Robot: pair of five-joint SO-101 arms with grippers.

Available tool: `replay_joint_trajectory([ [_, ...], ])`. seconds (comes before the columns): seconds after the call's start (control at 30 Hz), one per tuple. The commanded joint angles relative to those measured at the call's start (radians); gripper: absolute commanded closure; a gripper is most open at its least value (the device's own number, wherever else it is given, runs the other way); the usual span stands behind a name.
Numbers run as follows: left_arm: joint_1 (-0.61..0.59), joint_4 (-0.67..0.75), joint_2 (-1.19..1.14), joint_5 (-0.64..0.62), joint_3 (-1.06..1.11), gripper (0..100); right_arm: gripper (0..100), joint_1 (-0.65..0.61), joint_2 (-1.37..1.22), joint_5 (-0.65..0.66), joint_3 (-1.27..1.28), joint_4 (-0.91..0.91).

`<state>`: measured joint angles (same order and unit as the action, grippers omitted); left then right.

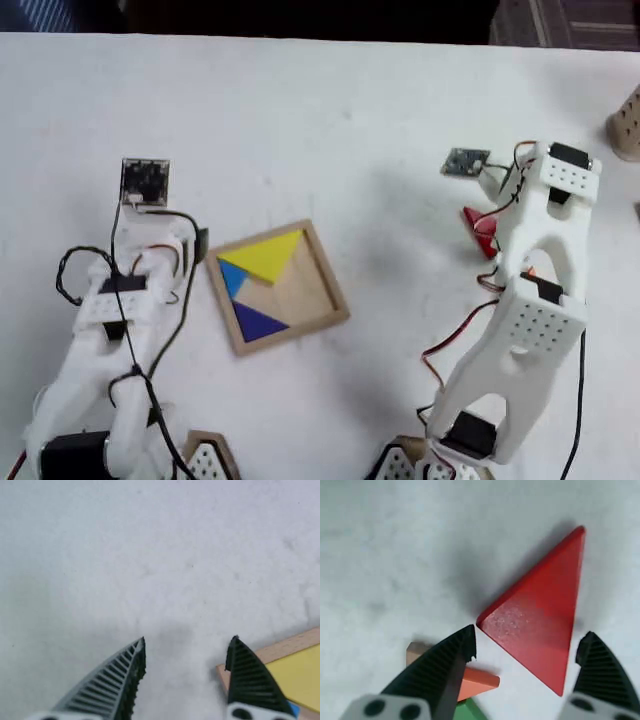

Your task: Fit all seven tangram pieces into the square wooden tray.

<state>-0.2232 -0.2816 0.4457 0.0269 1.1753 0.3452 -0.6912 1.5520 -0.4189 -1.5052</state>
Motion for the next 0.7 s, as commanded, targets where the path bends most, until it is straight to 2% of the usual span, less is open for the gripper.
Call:
replay_joint_trajectory([
  [0.0, -0.004, -0.006, 0.028, 0.003, -0.009, 73, 67.9, 0.018, -0.008, 0.063, -0.034, -0.015],
  [0.23, -0.004, -0.006, 0.028, 0.003, -0.009, 73, 68.0, -0.002, -0.076, 0.066, -0.041, -0.042],
  [0.53, -0.004, -0.002, 0.027, 0.003, -0.008, 73, 68.1, -0.056, -0.082, -0.149, -0.041, 0.053],
  [0.67, -0.004, -0.002, 0.027, 0.003, -0.008, 73, 77.9, -0.051, -0.084, -0.173, -0.035, 0.104],
])
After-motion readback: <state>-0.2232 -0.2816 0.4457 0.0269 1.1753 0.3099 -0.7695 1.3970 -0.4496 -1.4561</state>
